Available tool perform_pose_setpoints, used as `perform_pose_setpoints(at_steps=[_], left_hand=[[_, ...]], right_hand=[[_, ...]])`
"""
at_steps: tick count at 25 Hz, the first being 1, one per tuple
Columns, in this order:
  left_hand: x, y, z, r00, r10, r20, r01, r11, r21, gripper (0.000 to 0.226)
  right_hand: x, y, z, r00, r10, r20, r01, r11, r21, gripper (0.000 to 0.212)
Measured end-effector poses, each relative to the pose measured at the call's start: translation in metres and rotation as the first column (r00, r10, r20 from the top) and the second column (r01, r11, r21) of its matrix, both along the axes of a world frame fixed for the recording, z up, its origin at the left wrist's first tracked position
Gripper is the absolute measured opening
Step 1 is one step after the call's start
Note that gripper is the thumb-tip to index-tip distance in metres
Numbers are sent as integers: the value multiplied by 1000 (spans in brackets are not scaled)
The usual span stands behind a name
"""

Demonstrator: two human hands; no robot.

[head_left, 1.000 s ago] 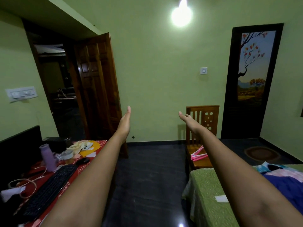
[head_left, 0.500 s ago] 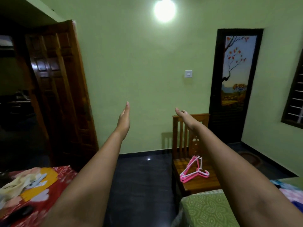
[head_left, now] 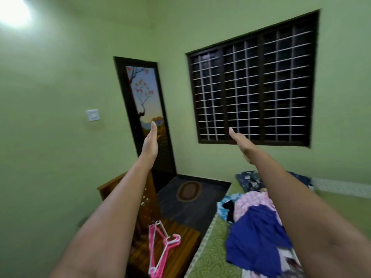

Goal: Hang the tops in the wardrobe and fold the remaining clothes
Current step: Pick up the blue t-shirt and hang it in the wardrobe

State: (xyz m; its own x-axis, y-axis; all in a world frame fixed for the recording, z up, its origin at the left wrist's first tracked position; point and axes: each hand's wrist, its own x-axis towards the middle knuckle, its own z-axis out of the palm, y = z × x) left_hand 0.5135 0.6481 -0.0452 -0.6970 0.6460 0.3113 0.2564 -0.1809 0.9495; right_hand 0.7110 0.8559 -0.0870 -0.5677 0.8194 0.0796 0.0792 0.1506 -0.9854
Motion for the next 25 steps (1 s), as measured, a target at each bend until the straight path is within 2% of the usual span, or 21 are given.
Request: perform_pose_setpoints(at_steps=[7, 11, 16, 19, 23, 24, 25], left_hand=[[16, 106, -41, 935, -353, -18, 350, 931, -101, 70], [30, 152, -76, 899, -436, 49, 439, 888, -140, 69], [35, 232, -152, 896, -430, 111, 444, 855, -269, 68], [38, 291, -209, 886, -409, 218, 462, 806, -370, 71], [32, 396, -315, 872, -353, 339, 486, 697, -527, 106], [31, 420, -348, 876, -345, 339, 482, 660, -576, 96], [32, 442, -381, 876, -346, 336, 482, 615, -624, 70]], right_hand=[[85, 14, -17, 918, -369, 145, 370, 929, 20, 87], [111, 21, -46, 862, -447, 241, 456, 890, 19, 75], [113, 73, -122, 817, -416, 400, 483, 872, -79, 75], [106, 130, -183, 786, -371, 494, 483, 868, -115, 60], [94, 232, -283, 717, -257, 648, 468, 866, -175, 44], [90, 256, -313, 700, -227, 677, 468, 862, -196, 42], [87, 278, -344, 678, -193, 709, 468, 858, -214, 40]])
